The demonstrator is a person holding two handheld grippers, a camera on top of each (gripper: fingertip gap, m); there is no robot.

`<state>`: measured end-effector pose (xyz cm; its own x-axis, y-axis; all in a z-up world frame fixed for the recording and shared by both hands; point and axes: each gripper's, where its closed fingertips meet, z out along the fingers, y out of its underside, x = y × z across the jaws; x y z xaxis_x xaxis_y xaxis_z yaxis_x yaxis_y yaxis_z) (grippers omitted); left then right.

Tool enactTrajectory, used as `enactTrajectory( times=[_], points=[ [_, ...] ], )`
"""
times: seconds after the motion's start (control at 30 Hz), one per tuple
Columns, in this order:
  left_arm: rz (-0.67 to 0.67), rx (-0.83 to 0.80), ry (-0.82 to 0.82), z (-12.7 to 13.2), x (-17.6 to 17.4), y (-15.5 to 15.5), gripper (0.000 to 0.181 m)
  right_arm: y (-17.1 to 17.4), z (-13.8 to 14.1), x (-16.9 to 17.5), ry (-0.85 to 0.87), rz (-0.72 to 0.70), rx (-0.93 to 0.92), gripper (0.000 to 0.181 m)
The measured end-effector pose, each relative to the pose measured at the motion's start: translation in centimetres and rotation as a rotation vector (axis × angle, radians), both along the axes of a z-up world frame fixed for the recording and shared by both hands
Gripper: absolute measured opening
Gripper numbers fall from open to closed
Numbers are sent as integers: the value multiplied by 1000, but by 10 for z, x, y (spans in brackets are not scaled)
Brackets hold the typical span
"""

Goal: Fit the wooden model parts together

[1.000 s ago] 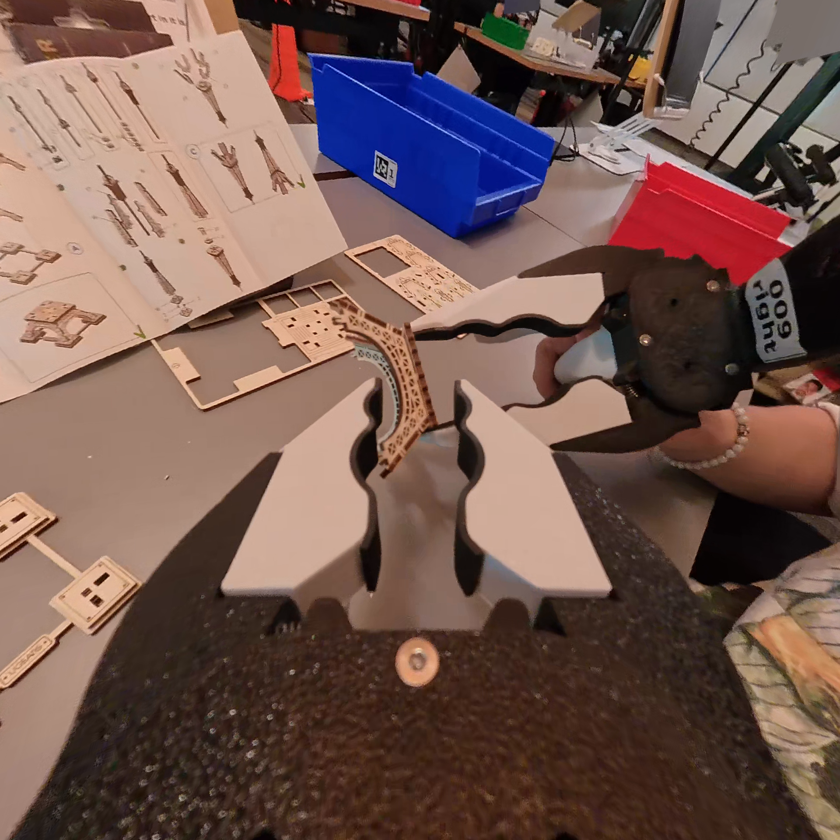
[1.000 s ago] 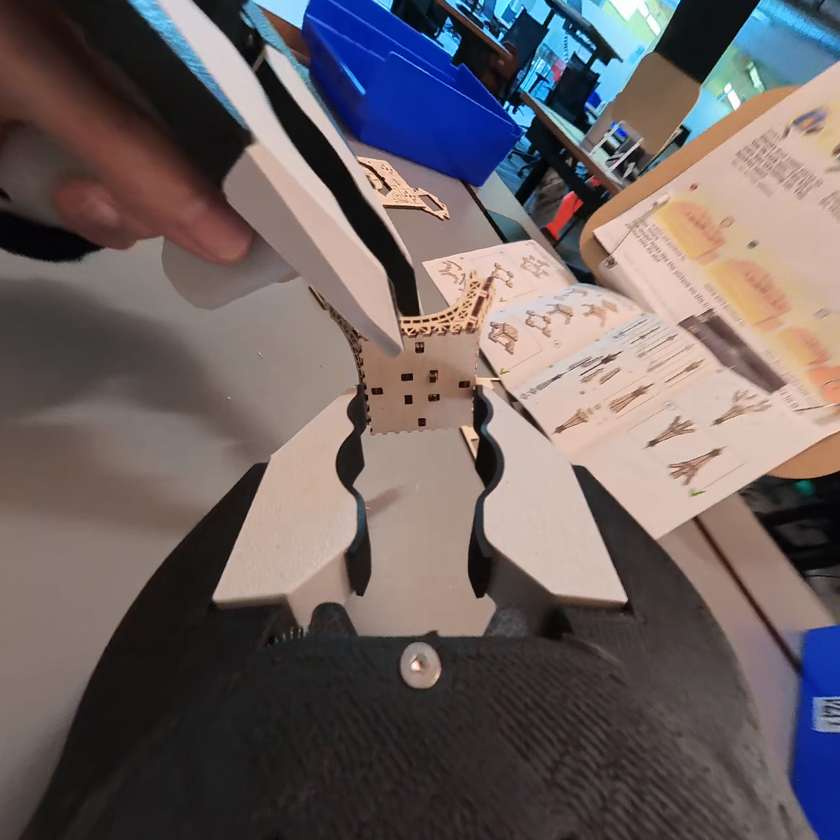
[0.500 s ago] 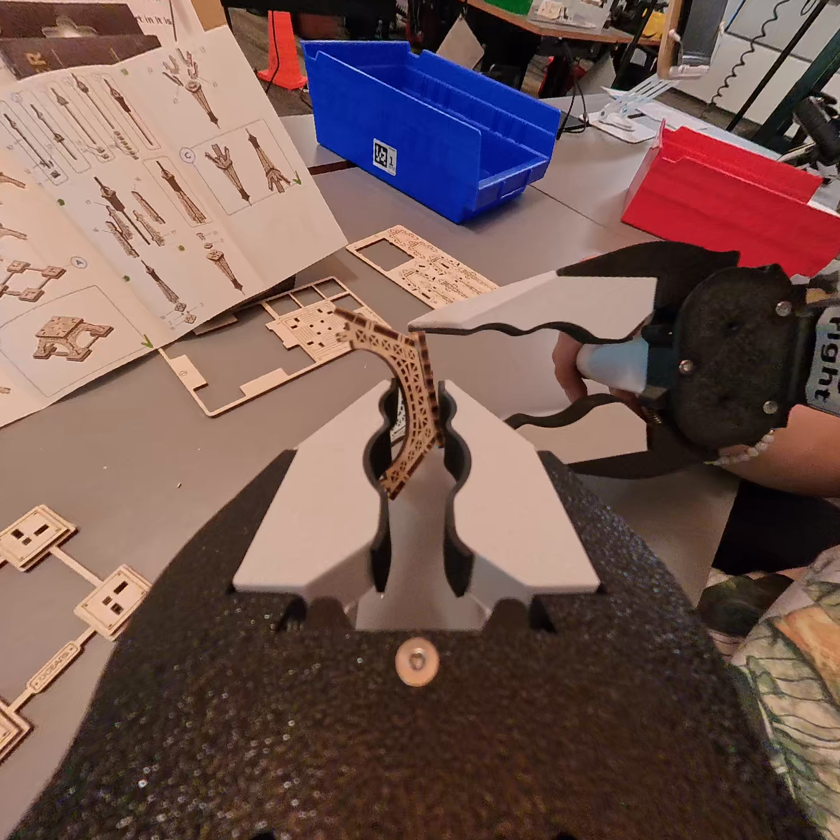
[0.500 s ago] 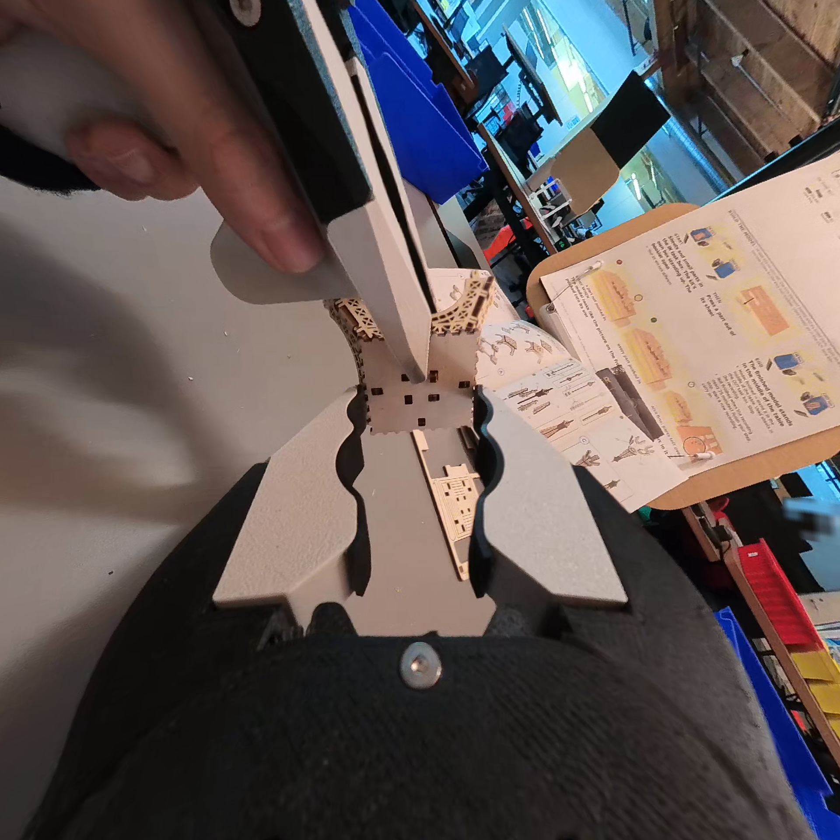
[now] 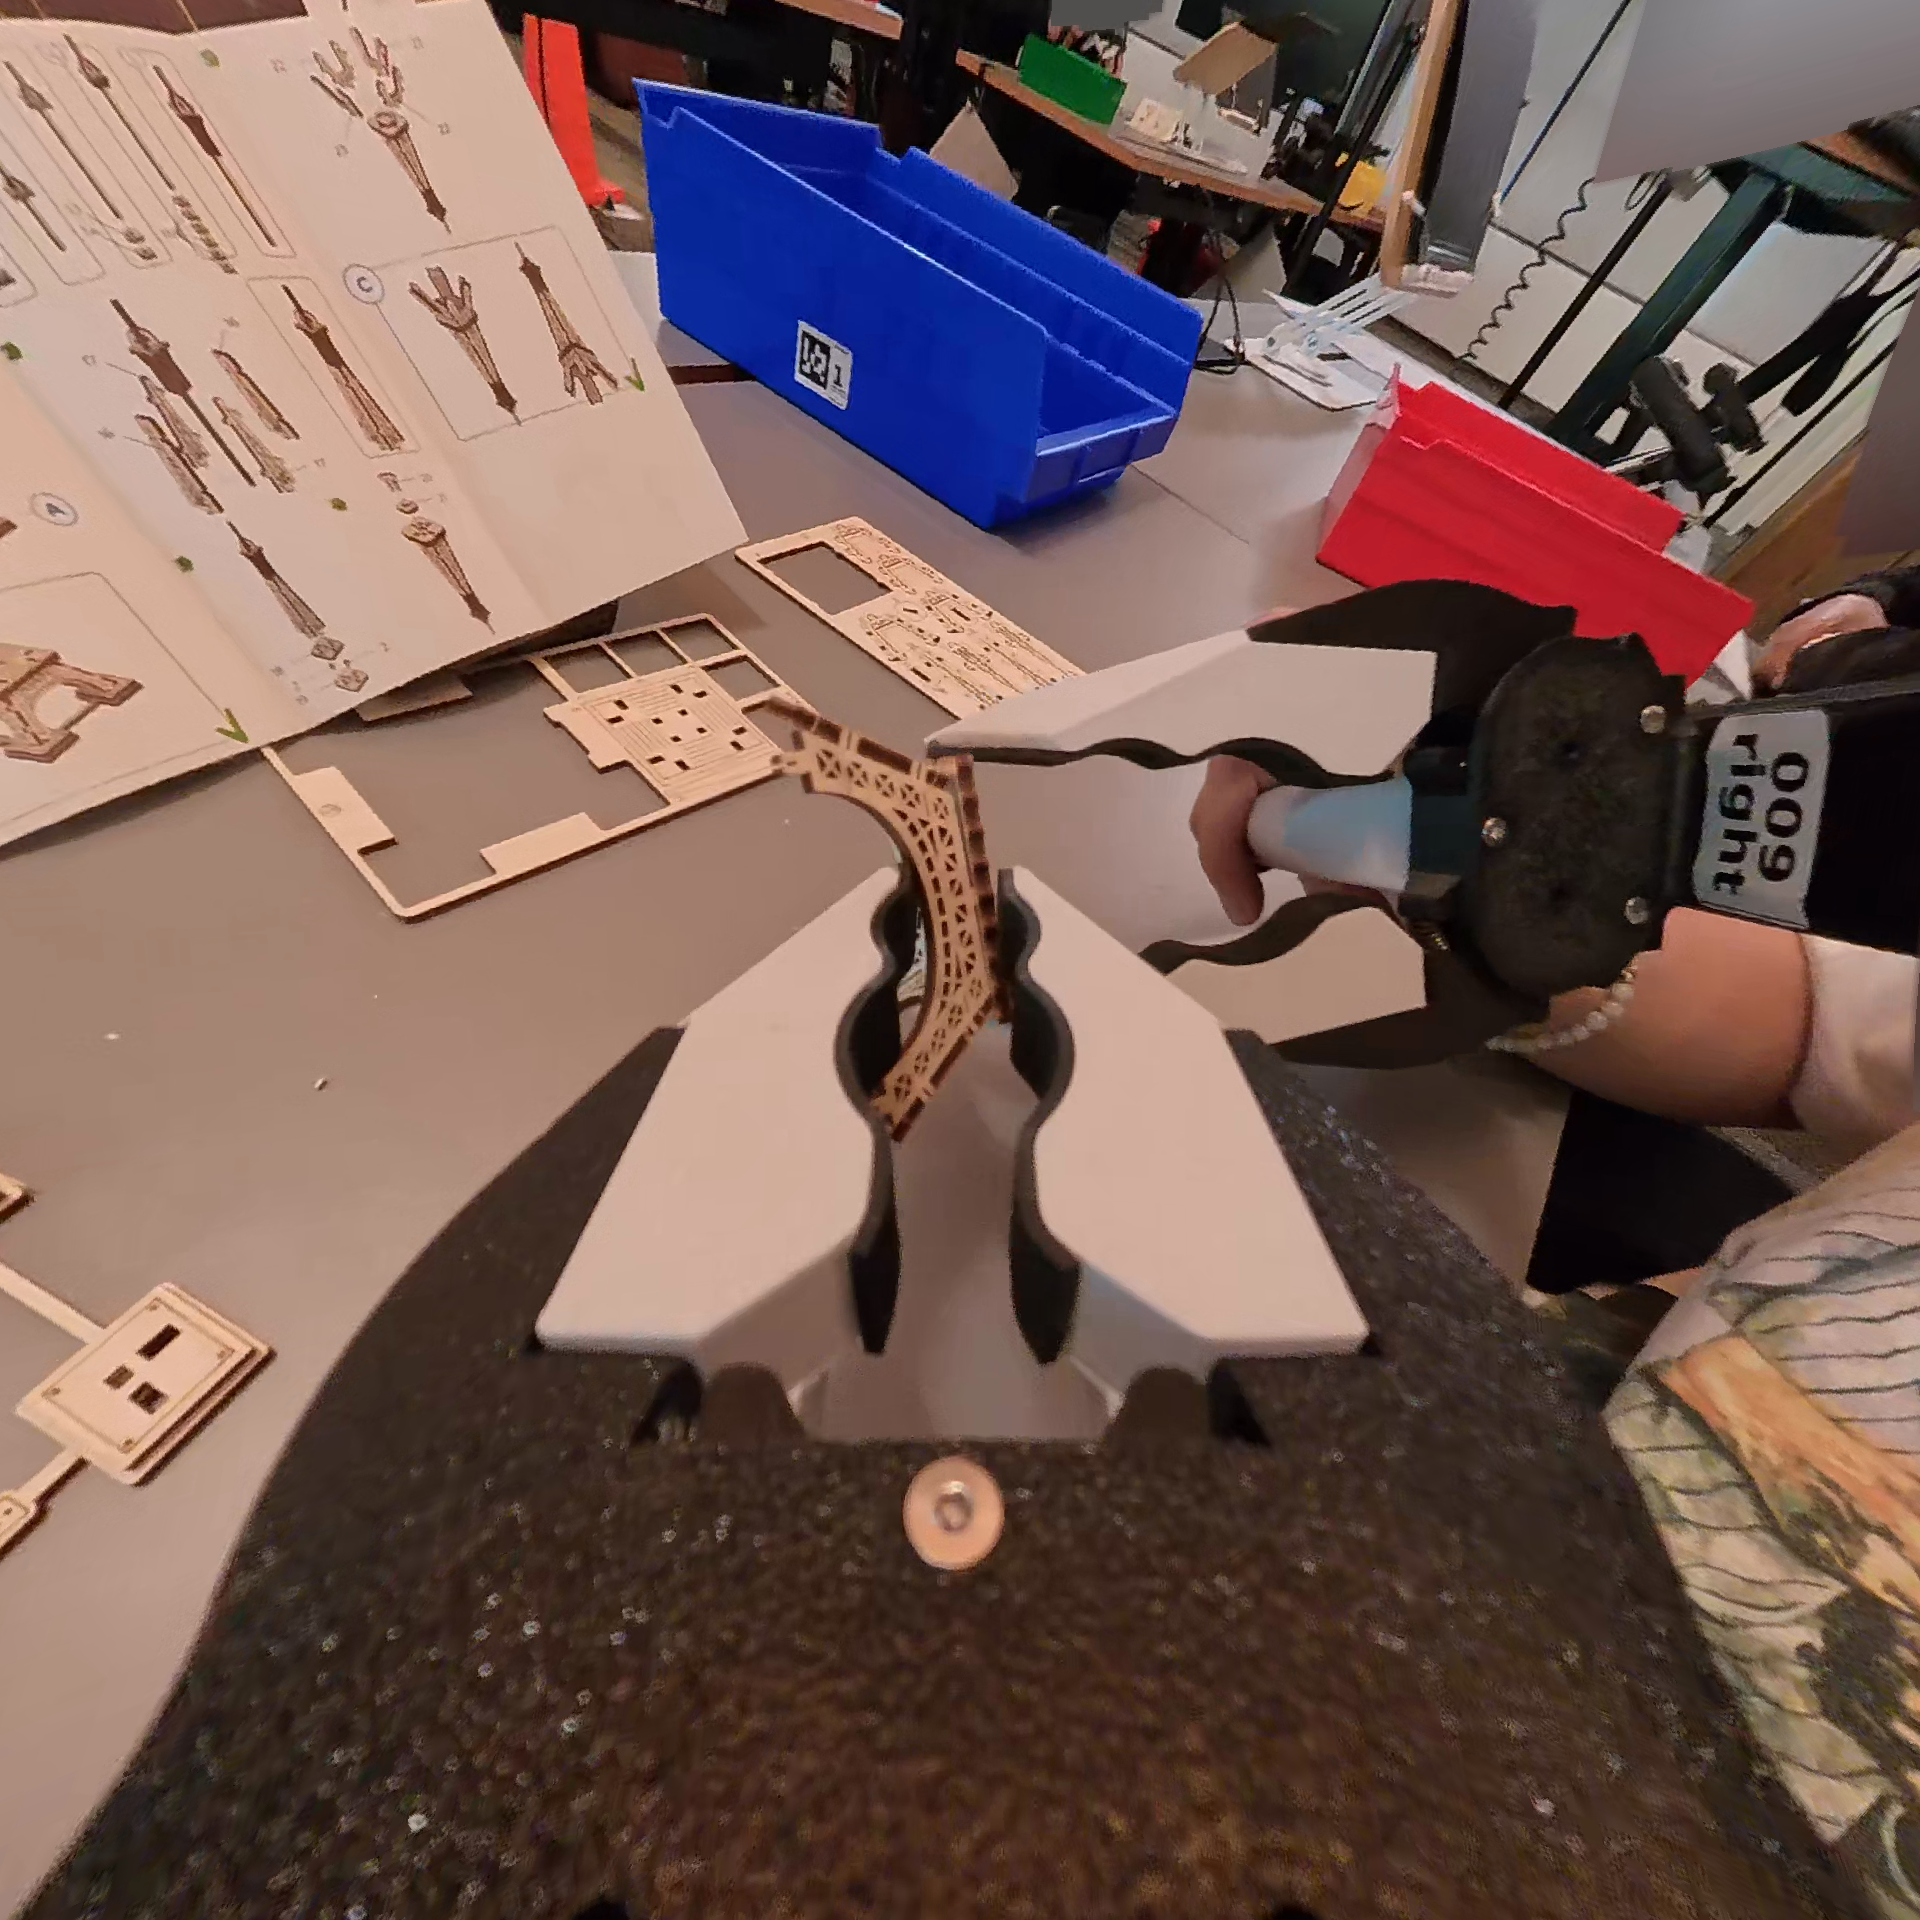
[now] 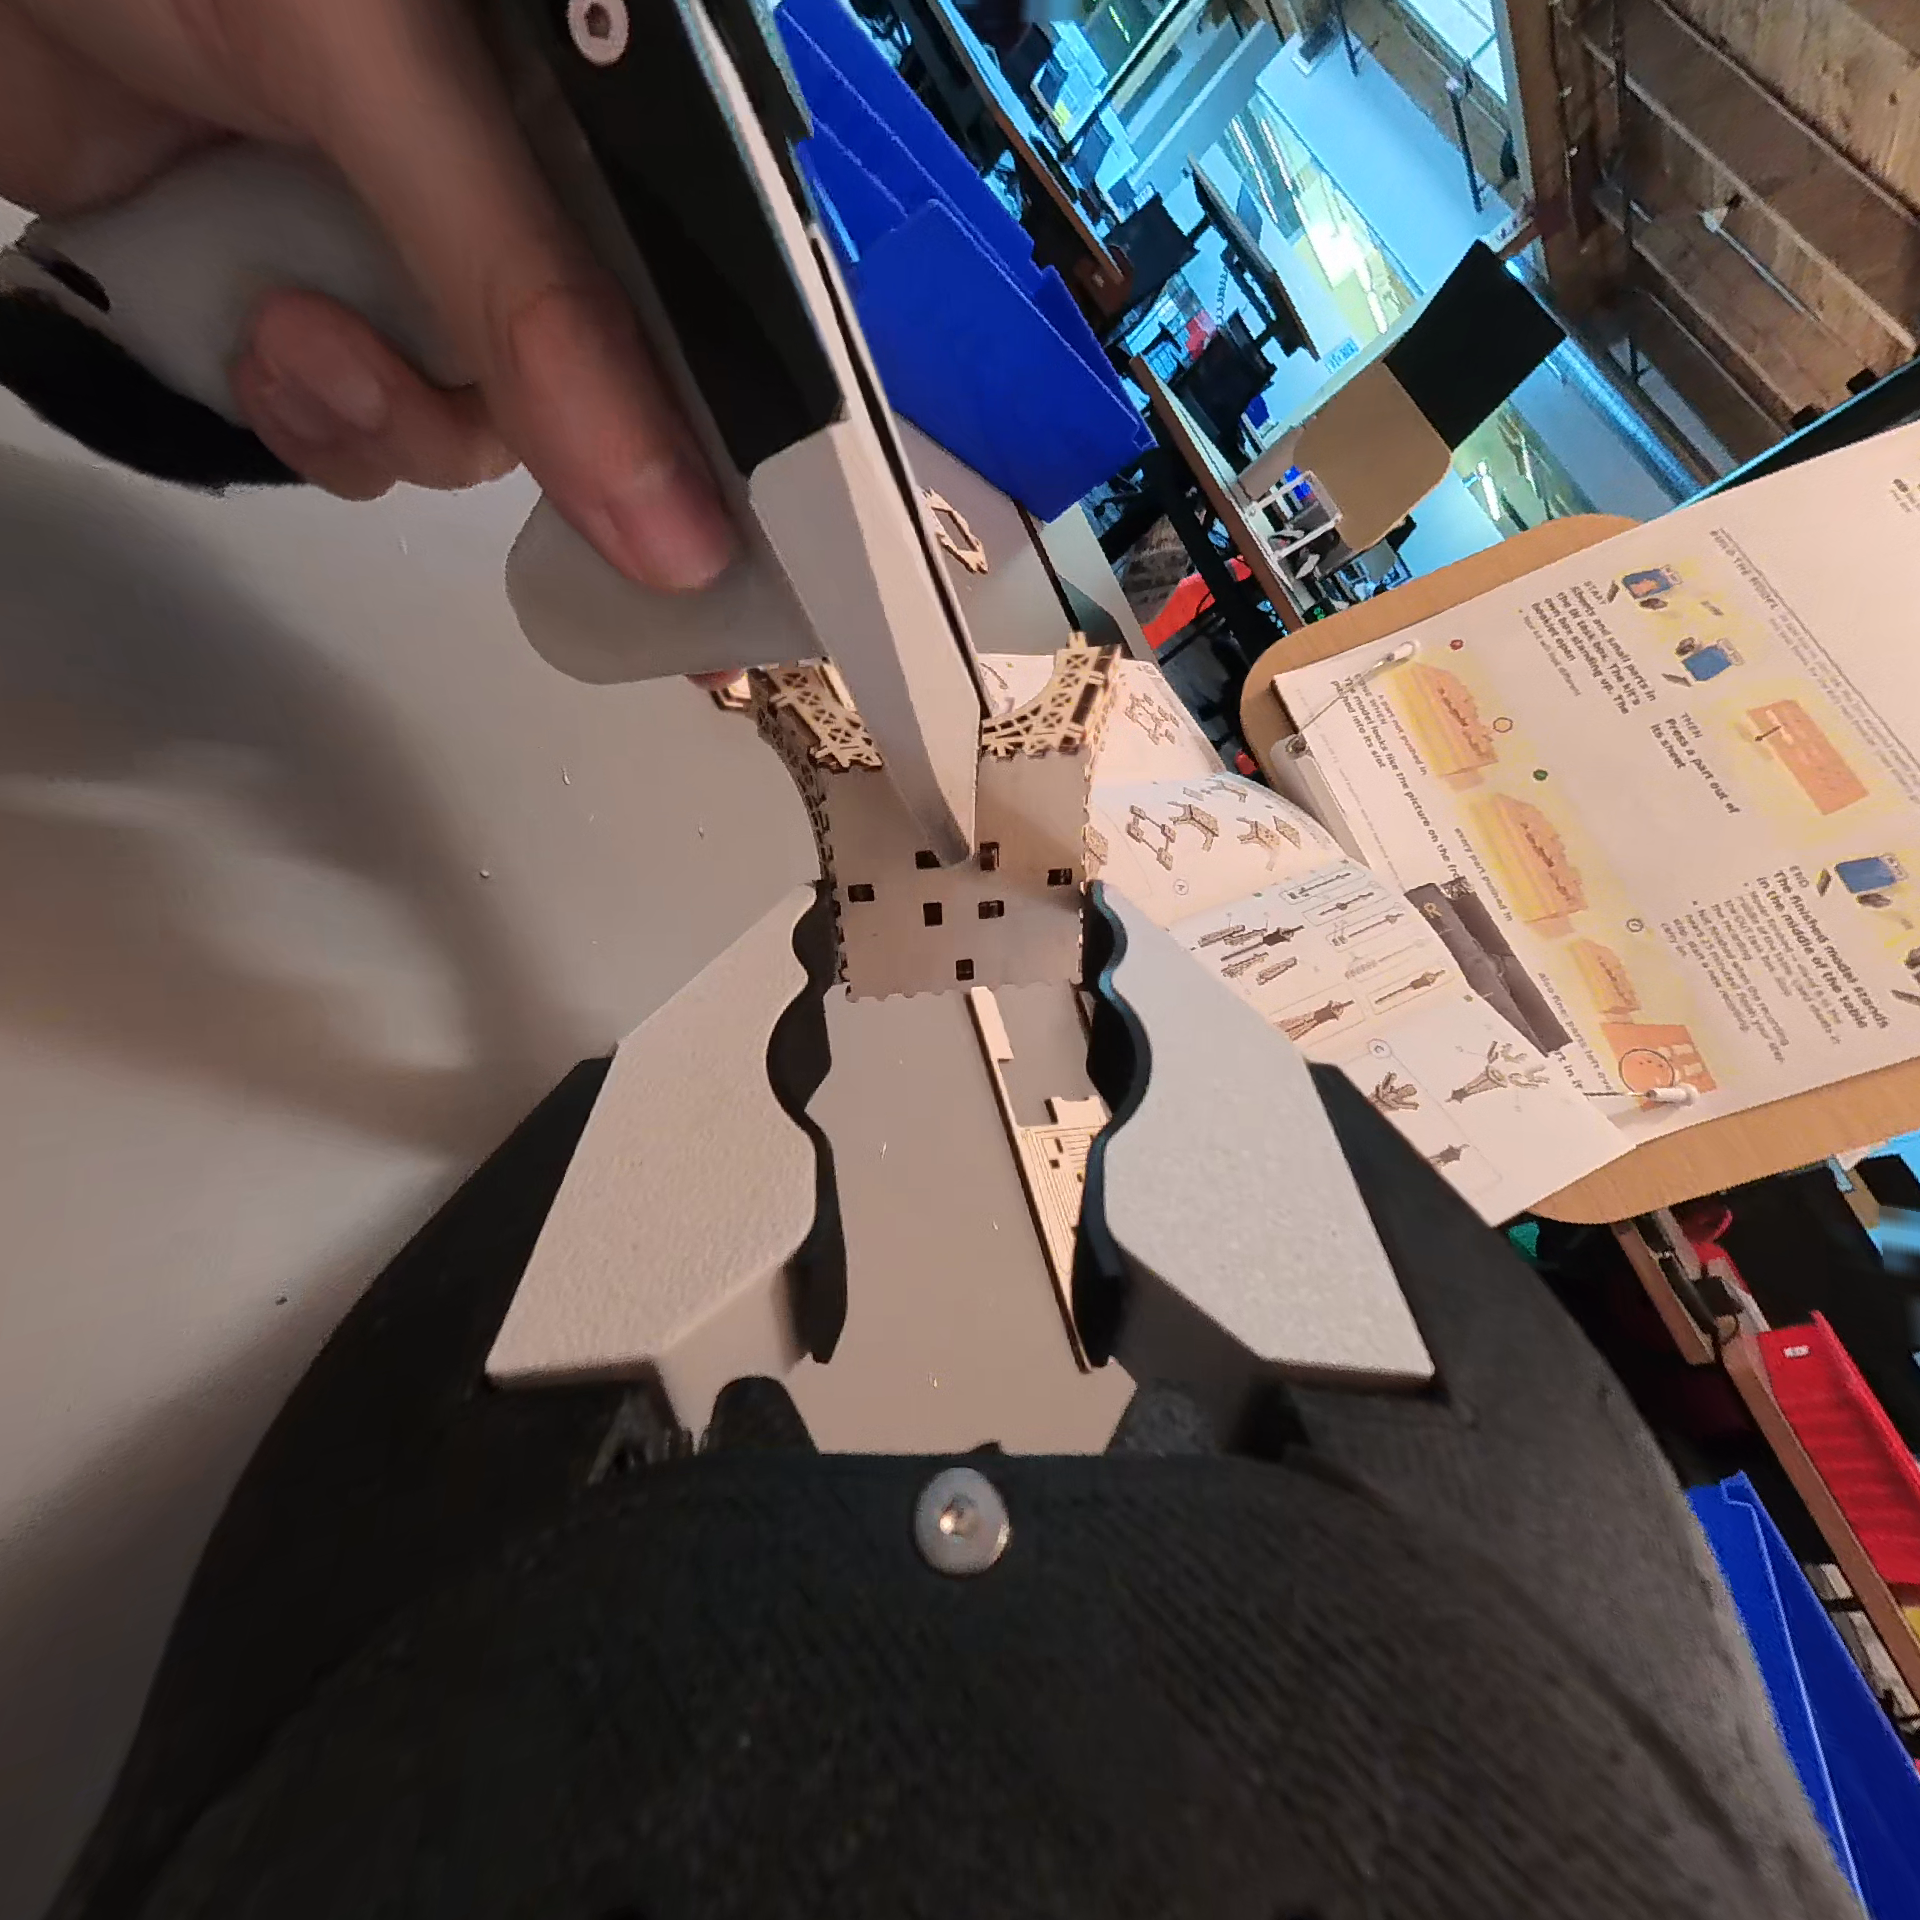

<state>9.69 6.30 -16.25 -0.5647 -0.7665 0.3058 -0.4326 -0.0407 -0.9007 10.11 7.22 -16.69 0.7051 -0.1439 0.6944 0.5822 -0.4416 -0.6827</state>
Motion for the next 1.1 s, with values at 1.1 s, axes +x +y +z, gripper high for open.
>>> enactTrajectory(
  times=[1.1],
  points=[
    [-136, -152, 122, -1, -18, 3, 10, 7, -1, -10, -43, 135, 69, 58]
  ],
)
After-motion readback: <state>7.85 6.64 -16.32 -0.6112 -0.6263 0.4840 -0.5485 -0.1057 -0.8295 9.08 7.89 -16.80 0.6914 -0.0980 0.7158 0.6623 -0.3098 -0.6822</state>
